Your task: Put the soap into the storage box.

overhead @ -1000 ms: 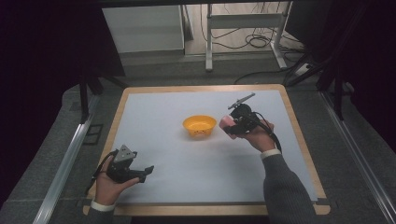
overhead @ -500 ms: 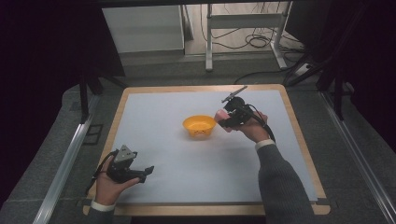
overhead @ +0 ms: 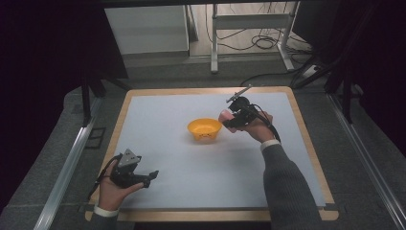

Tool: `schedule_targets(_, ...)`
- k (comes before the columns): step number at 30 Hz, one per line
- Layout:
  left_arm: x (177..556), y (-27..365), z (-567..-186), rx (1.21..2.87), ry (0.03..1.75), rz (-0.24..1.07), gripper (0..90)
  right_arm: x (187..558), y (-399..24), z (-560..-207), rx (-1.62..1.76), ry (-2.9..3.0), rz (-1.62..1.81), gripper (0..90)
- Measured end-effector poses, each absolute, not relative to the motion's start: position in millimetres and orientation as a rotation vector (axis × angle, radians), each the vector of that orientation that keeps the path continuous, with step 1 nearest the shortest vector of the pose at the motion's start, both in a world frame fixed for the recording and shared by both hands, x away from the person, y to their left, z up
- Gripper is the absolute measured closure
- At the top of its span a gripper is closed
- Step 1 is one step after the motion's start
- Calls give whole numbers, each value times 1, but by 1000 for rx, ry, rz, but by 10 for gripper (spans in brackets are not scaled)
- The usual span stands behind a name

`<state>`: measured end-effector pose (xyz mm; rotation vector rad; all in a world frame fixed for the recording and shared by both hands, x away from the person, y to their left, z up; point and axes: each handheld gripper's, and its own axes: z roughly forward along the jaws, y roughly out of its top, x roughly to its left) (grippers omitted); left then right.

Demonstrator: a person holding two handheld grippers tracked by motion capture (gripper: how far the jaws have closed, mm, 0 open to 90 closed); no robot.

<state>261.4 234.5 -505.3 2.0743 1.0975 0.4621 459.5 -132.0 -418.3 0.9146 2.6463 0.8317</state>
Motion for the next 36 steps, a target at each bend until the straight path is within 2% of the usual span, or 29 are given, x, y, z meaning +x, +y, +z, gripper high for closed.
schedule_targets(36, 262, 235, -506, 2074, 1087, 466, 134, 484, -100, -418, 834, 2676, 831, 594)
